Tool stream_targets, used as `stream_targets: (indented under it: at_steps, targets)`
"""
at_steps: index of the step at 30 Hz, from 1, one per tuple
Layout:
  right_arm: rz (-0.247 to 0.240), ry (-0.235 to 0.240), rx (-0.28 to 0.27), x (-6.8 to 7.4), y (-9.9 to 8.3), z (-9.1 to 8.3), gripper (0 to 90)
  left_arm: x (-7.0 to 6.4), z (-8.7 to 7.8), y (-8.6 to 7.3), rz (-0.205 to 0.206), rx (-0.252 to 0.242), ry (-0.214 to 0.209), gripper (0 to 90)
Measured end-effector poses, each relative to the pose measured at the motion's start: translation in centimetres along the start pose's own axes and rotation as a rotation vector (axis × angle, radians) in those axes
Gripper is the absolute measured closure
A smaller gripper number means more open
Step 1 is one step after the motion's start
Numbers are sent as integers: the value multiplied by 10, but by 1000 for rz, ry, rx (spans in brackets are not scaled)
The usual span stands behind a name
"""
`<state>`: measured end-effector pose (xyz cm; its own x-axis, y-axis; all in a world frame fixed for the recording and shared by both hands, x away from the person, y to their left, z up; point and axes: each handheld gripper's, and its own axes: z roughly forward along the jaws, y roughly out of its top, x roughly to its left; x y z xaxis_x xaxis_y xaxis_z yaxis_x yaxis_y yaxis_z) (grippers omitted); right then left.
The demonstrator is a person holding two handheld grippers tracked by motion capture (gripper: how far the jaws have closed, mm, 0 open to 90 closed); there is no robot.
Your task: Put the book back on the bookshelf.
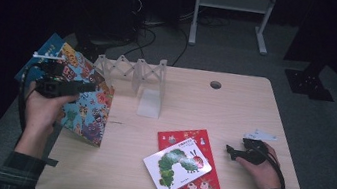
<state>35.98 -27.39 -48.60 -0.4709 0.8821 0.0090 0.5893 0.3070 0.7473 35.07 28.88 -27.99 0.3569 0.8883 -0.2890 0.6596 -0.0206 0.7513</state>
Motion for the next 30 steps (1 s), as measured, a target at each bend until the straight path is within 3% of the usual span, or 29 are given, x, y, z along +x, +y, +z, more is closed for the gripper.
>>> stream_targets:
  at_steps: [4,14,20,30]
  targets:
    - [-1,6,-5,1,-1,-1,273,-15,17,-18,14,9,-72,478]
    - [-7,24,25,4,-1,-9,368,-47,75,-64,120,122,-130,570]
    - [-8,62,7,11,-1,-20,391,-51,104,-88,129,210,-153,650]
    - [-41,143,-21,33,0,-43,395,-49,130,-111,148,286,-193,591]
